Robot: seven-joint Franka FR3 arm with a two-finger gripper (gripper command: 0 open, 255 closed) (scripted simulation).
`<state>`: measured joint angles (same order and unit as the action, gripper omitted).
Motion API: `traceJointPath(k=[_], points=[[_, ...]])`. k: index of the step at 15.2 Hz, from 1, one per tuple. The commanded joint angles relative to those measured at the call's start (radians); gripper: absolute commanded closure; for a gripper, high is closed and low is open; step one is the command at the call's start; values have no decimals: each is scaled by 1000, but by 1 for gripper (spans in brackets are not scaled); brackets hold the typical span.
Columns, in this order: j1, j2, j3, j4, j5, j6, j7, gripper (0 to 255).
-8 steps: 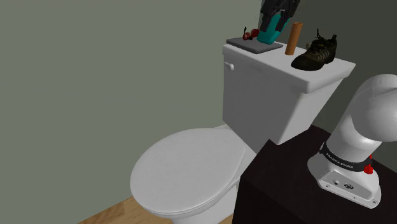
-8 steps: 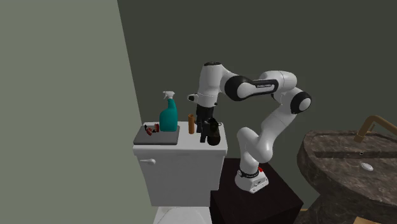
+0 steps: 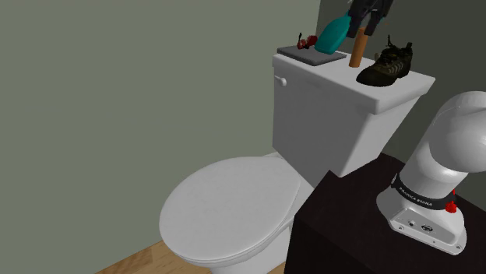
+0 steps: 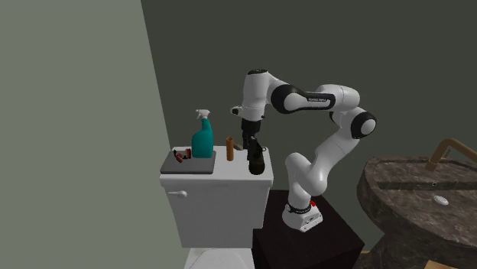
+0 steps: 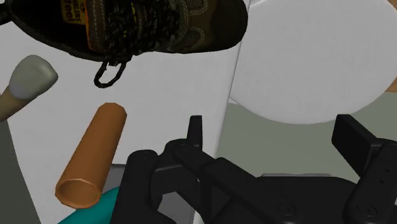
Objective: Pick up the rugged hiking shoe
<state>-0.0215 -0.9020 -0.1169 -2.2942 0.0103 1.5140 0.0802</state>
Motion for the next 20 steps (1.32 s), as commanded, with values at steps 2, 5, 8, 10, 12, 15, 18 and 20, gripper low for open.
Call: traceJointPath(k=[2, 5, 8, 10, 12, 15, 18, 20], points=[[-23, -17, -39, 23, -60, -80, -46, 0], [-44, -31, -76, 47, -121, -152, -93, 0], [-62, -38, -109, 77, -182, -217, -142, 0], [-65, -53, -111, 41, -186, -195, -140, 0], [-67, -67, -114, 5, -189, -175, -139, 0], [-71, -88, -120, -47, -195, -143, -137, 0], [-72, -94, -120, -59, -196, -137, -137, 255], [-72, -93, -120, -59, -196, -137, -137, 255]])
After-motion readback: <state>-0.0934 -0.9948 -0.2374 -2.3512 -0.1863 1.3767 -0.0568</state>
